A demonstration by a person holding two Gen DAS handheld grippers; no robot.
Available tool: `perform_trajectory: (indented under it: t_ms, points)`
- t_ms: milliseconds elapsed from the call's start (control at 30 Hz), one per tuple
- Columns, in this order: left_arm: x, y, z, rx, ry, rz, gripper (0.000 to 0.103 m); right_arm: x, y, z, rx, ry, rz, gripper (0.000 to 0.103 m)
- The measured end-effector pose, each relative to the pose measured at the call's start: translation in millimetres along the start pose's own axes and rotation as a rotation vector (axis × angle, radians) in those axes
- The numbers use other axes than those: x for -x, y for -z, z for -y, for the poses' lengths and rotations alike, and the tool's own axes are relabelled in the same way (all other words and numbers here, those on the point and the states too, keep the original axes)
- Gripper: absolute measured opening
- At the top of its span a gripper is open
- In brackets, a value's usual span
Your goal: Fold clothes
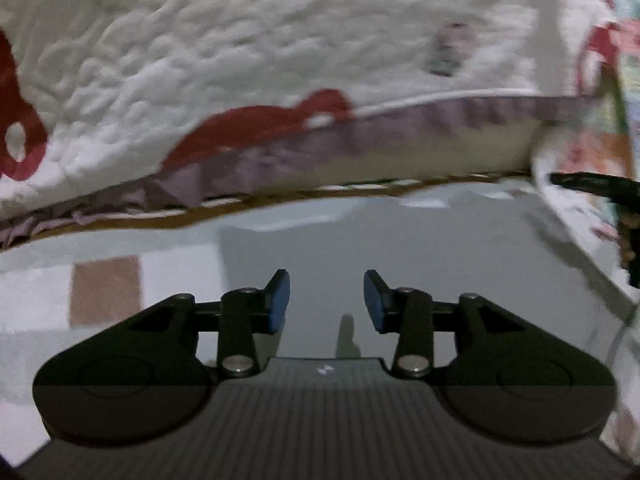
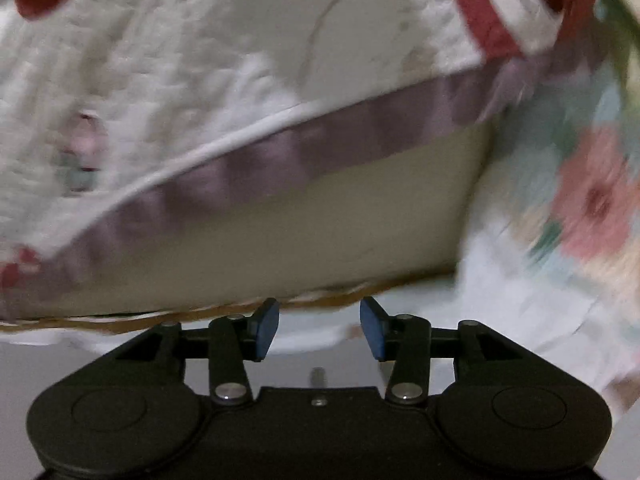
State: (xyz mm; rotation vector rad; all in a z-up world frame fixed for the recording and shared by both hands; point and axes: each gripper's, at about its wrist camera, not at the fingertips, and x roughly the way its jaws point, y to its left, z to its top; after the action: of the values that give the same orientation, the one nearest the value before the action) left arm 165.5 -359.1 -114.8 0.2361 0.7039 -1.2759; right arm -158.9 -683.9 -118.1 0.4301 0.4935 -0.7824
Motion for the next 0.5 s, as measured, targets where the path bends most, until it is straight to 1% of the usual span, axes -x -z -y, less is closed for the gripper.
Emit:
perform_trajectory:
  t_ms: [33,67,100,133,233,267,300,333,367,433,500]
  points:
    - [6,9,11,0.002,0.004,-0.018,0.047,4,5,-6,0.001,-0.067,-0.06,0.052]
    - [12,18,21,0.005,0.008,-0.037,0.05,12,15,-18,0.056,-0.105,-0.108,0.052]
    - [18,26,32,0.008,0.011,-0.055,0.05,21,29,-31,0.134,-0.129,-0.152,0.052]
    - [23,39,32,0.061,0.022,-0.091,0.05,30,43,-42,0.2,-0.139,-0.187,0.052]
    - [40,78,33,0.219,0.053,-0.198,0.05,56,85,-48,0.334,-0.093,-0.262,0.053]
    - [45,91,33,0.272,0.064,-0.234,0.05,65,95,-43,0.33,-0.069,-0.263,0.054]
    - [50,104,33,0.324,0.074,-0.269,0.05,74,105,-36,0.312,-0.044,-0.259,0.057]
    - [55,113,30,0.348,0.055,-0.271,0.048,82,112,-23,0.256,-0.034,-0.241,0.06]
    - [58,116,28,0.346,0.054,-0.261,0.049,90,117,-8,0.184,-0.029,-0.215,0.06]
    - [57,111,28,0.32,0.034,-0.272,0.049,102,122,13,0.118,0.024,-0.185,0.059]
    - [56,106,30,0.293,-0.009,-0.263,0.049,112,120,32,0.069,0.133,-0.181,0.062]
